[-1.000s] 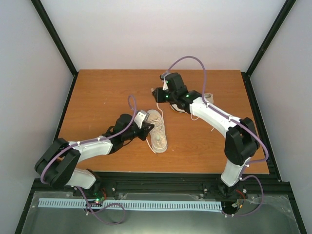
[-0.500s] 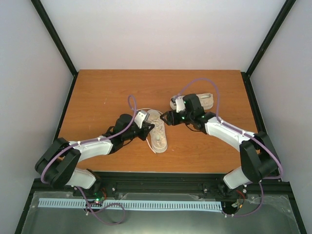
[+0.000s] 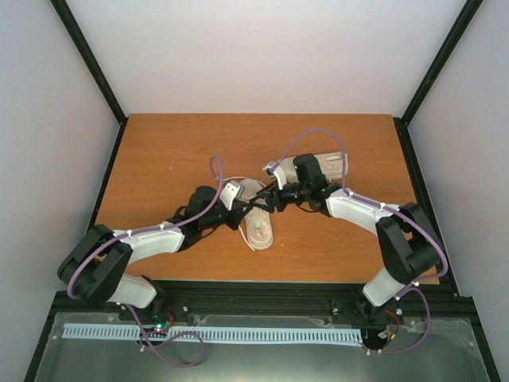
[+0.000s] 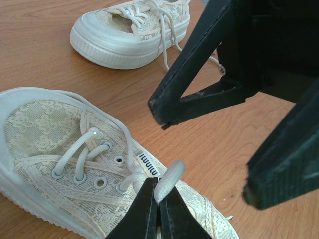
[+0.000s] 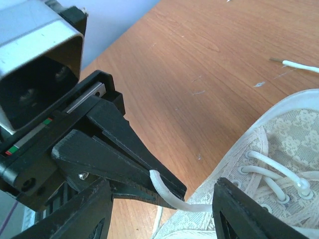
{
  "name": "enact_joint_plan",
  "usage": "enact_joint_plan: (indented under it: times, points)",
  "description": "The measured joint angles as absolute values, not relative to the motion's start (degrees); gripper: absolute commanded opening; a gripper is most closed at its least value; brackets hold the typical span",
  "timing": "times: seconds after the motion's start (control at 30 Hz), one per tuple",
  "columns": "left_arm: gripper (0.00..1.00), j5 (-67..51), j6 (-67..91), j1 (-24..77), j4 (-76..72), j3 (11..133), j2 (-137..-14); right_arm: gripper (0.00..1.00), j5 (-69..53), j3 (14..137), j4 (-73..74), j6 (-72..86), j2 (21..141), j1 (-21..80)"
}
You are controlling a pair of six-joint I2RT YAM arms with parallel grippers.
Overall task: Tie the shoes
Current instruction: Wrap the shoelace around the shoelace.
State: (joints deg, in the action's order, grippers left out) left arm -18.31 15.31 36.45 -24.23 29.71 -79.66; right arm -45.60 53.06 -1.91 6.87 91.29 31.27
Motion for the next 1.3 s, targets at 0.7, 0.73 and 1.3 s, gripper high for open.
enact_joint_plan:
  times: [0.7,0.73,1.3]
  points:
    - [0.69,-17.69,14.57,36.45,-23.83,29.71,-80.07,0.03,-49.98,56.90,1.91,-0.03,97.10,31.27]
    - [0.75,-17.34,14.50,36.42,-23.49,29.71,-79.96,0.03,-49.60,56.88,1.89,-0.01,97.01,31.27]
    - [0.68,-2.76,12.43,25.36,1.43,47.11,-80.82,0.03,-48.23,53.71,-0.27,0.60,95.50,31.27]
